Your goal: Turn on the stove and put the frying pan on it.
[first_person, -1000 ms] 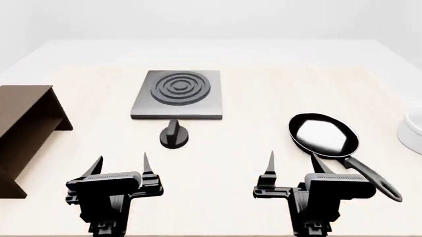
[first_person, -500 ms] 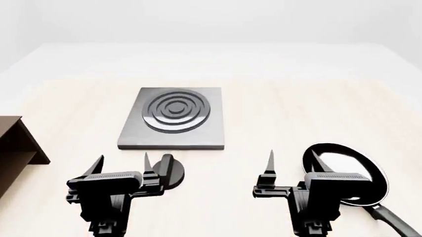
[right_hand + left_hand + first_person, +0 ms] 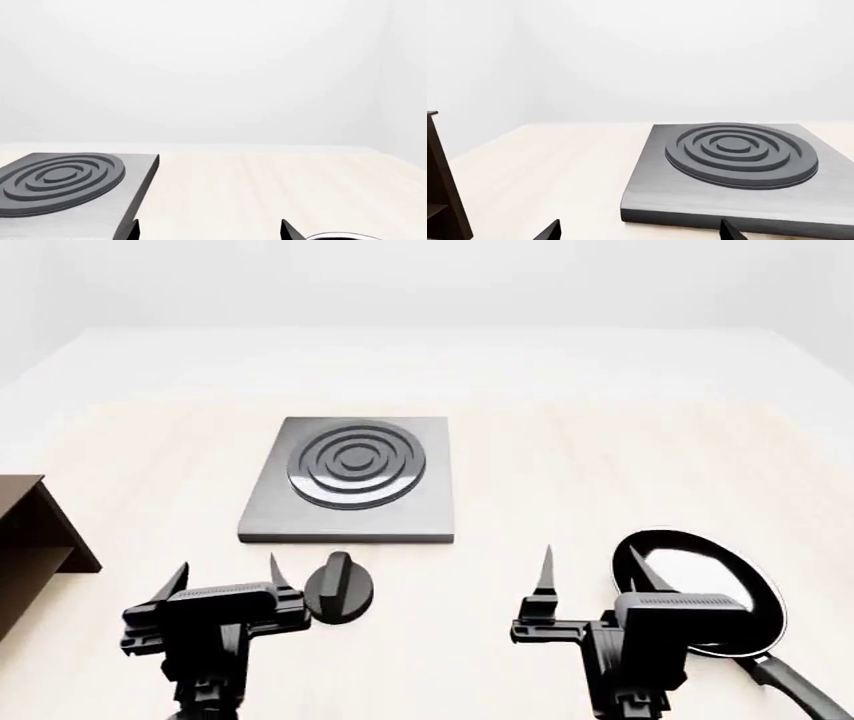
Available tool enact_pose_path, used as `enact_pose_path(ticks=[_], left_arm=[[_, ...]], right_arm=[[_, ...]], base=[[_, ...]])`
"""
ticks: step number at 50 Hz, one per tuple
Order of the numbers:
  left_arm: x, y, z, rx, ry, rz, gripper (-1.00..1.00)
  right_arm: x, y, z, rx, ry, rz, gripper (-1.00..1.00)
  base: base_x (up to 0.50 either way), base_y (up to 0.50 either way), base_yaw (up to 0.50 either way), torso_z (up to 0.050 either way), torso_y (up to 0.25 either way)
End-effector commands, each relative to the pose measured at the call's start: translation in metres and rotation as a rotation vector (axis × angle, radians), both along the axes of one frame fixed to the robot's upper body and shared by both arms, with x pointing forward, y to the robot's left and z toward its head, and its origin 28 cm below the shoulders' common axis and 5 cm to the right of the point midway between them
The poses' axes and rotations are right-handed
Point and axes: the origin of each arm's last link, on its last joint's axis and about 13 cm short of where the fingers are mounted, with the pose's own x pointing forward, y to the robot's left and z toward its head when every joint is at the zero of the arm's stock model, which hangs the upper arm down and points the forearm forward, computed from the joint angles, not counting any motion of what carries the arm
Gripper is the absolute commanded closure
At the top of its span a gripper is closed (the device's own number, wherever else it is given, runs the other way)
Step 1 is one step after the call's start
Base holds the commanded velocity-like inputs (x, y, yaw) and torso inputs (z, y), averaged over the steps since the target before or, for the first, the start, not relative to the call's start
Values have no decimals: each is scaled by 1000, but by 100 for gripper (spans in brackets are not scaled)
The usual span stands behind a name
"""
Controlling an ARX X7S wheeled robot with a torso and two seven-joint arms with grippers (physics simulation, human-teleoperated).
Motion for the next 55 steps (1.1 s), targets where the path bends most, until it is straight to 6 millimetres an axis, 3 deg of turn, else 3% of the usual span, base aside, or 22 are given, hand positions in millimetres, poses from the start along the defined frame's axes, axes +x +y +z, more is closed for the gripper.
enact_pose_path(ticks=[1, 12, 16, 34, 55], left_arm=[[10, 11, -16, 33, 30, 68, -100], [9, 6, -34, 70, 80, 49, -100], [4, -9, -49, 91, 160, -37, -100], [0, -15, -52, 99, 170, -75, -100], [-5, -47, -21, 76, 78, -287, -100]], right_arm=[[0, 0, -1, -2, 3, 2, -100], [1, 1, -2, -1, 7, 6, -100], [1, -1, -4, 2, 13, 7, -100], [1, 0, -6, 1, 16, 9, -100], [0, -1, -6, -3, 19, 13, -100]], base=[[0, 0, 0, 0, 0], [0, 0, 0, 0, 0], [0, 0, 0, 0, 0], [0, 0, 0, 0, 0], [0, 0, 0, 0, 0]])
